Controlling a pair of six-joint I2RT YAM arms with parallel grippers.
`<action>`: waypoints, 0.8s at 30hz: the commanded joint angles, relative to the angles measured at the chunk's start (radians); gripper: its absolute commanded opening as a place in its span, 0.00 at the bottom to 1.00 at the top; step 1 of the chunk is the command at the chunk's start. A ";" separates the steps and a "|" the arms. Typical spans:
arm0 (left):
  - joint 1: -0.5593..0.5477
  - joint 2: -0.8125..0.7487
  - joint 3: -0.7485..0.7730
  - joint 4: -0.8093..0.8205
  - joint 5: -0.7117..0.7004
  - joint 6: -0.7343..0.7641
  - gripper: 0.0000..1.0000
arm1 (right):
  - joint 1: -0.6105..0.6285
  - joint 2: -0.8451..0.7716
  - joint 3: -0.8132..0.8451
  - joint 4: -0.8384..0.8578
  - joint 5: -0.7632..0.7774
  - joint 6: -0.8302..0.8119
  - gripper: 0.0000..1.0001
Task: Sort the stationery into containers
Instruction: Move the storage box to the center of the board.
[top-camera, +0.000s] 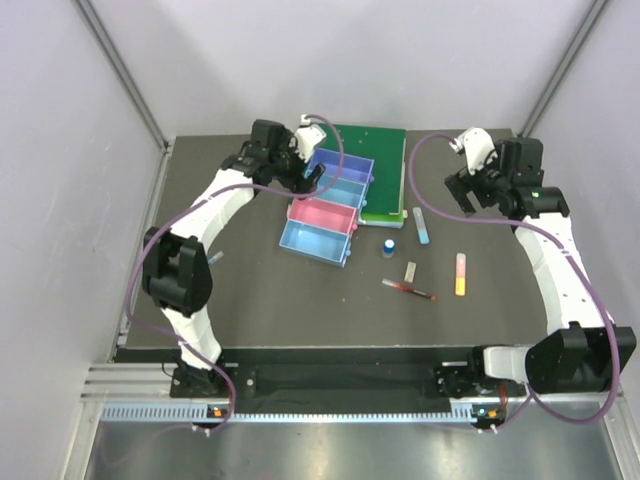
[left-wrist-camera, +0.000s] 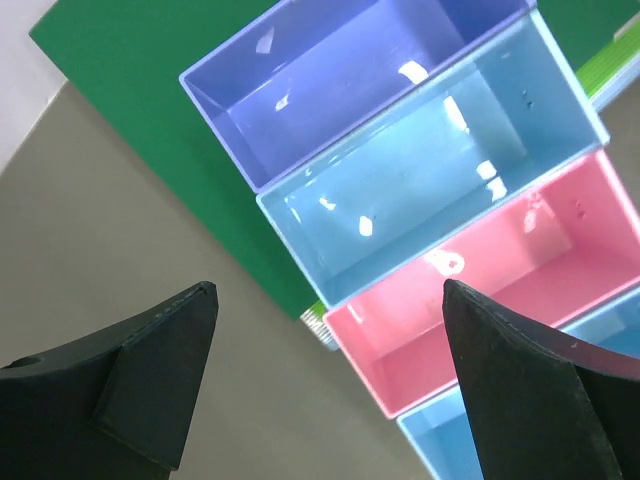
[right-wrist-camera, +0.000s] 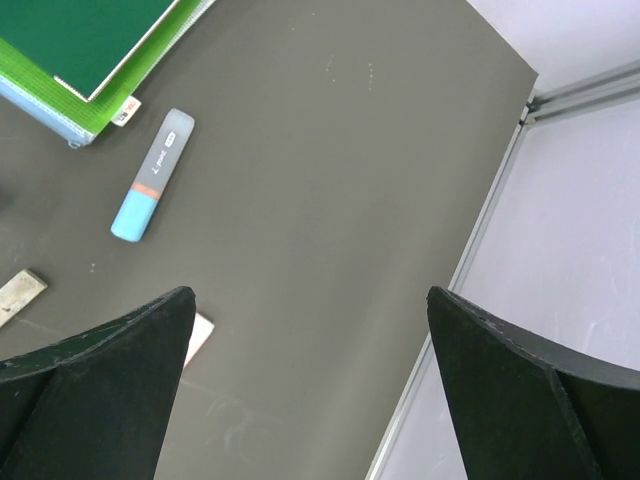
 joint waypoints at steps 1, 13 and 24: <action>0.007 0.039 0.145 -0.062 -0.017 -0.160 0.98 | 0.008 -0.032 0.023 0.055 0.011 -0.029 1.00; -0.039 -0.053 -0.051 -0.027 0.181 0.289 0.96 | 0.010 -0.003 0.003 0.098 0.019 -0.049 1.00; -0.042 0.056 0.016 -0.059 0.177 0.496 0.85 | 0.013 0.029 0.025 0.105 0.034 -0.044 1.00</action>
